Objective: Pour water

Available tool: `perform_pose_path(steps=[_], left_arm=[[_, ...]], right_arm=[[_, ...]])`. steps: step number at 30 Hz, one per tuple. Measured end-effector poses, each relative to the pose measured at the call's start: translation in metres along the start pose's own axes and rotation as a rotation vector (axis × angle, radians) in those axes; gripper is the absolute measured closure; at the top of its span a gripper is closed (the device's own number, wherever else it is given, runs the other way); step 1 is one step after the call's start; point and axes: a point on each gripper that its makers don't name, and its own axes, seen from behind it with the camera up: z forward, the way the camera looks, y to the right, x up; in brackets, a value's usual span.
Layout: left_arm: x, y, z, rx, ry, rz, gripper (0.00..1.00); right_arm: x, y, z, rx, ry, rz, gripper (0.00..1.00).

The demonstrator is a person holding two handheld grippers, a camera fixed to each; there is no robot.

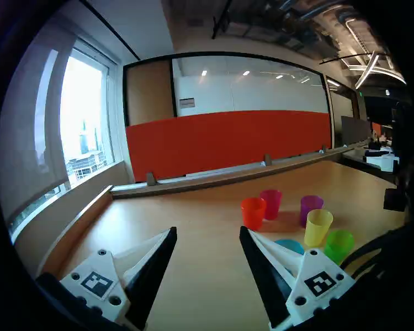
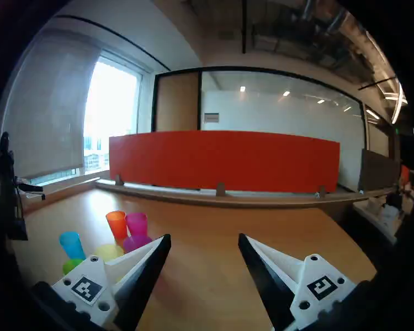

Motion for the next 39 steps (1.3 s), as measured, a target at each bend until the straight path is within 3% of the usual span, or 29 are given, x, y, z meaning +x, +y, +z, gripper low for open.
perform_pose_path(steps=[7,12,18,24,30,39], left_arm=[[0.021,0.000,-0.007,0.039,0.078,-0.018,0.17],[0.028,0.005,-0.008,0.054,0.112,-0.025,0.16],[0.038,0.009,-0.007,0.083,0.152,-0.058,0.17],[0.042,0.019,-0.004,0.072,0.177,-0.100,0.17],[0.044,0.017,-0.001,0.099,0.202,-0.088,0.17],[0.041,0.019,0.002,0.139,0.255,-0.083,0.17]], right_arm=[[0.024,0.020,-0.009,-0.082,0.125,0.033,0.06],[0.026,0.032,-0.015,-0.127,0.171,0.039,0.06],[0.029,0.041,-0.023,-0.163,0.200,0.032,0.06],[0.027,0.044,-0.023,-0.180,0.204,0.046,0.06],[0.027,0.046,-0.025,-0.184,0.216,0.069,0.05],[0.031,0.061,-0.030,-0.244,0.223,0.048,0.04]])
